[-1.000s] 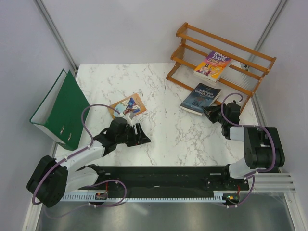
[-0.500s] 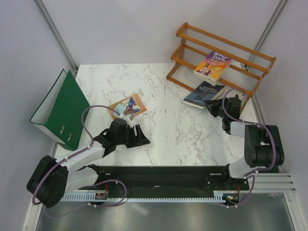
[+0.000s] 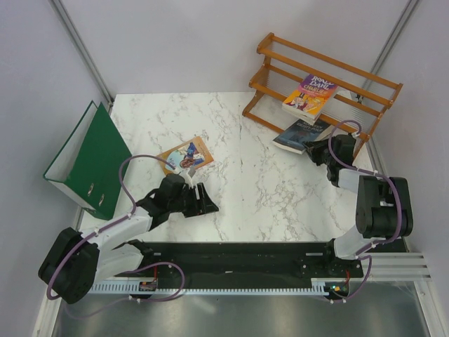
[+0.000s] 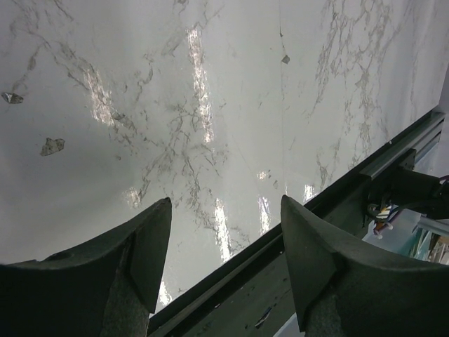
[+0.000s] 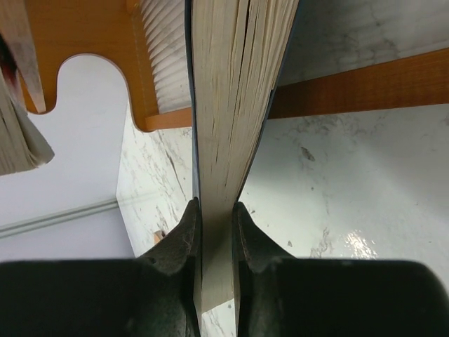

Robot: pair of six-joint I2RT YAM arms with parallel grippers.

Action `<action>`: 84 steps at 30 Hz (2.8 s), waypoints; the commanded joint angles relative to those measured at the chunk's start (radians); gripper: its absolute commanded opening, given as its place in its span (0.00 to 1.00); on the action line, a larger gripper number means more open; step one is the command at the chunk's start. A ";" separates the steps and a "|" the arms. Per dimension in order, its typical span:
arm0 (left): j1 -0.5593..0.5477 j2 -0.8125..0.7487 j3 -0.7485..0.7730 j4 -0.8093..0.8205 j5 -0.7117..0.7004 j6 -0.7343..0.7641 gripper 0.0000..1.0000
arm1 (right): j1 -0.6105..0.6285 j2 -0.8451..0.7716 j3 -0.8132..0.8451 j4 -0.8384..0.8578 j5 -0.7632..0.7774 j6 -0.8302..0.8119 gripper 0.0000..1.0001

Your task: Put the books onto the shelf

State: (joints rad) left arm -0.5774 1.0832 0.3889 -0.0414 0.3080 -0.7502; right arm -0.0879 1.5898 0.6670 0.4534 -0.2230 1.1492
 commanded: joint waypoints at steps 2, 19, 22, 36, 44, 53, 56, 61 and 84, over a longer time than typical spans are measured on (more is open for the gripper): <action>0.004 -0.017 -0.010 0.064 0.031 -0.001 0.70 | -0.021 -0.007 0.085 -0.033 0.066 -0.069 0.21; 0.004 -0.060 -0.062 0.086 0.062 -0.017 0.68 | -0.065 -0.106 0.054 -0.277 0.108 -0.198 0.62; 0.004 -0.068 -0.064 0.089 0.066 -0.017 0.68 | -0.073 -0.146 0.025 -0.294 0.110 -0.210 0.64; 0.002 -0.069 -0.079 0.109 0.074 -0.024 0.68 | -0.073 -0.179 -0.147 -0.190 0.014 -0.152 0.59; 0.002 -0.065 -0.084 0.117 0.074 -0.028 0.68 | -0.070 -0.146 -0.196 -0.075 -0.032 -0.102 0.54; 0.002 -0.046 -0.085 0.135 0.077 -0.032 0.67 | -0.062 -0.102 -0.218 -0.004 -0.049 -0.083 0.10; 0.001 -0.049 -0.087 0.136 0.079 -0.035 0.67 | -0.058 -0.068 -0.222 0.037 -0.053 -0.065 0.09; 0.002 -0.043 -0.087 0.136 0.079 -0.034 0.67 | -0.052 -0.011 -0.219 0.093 -0.055 -0.037 0.10; 0.002 -0.034 -0.085 0.138 0.085 -0.032 0.67 | -0.052 0.117 -0.055 0.103 -0.042 -0.006 0.15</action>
State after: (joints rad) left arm -0.5774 1.0485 0.3042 0.0608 0.3737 -0.7677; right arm -0.1413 1.6974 0.5552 0.5362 -0.2729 1.1412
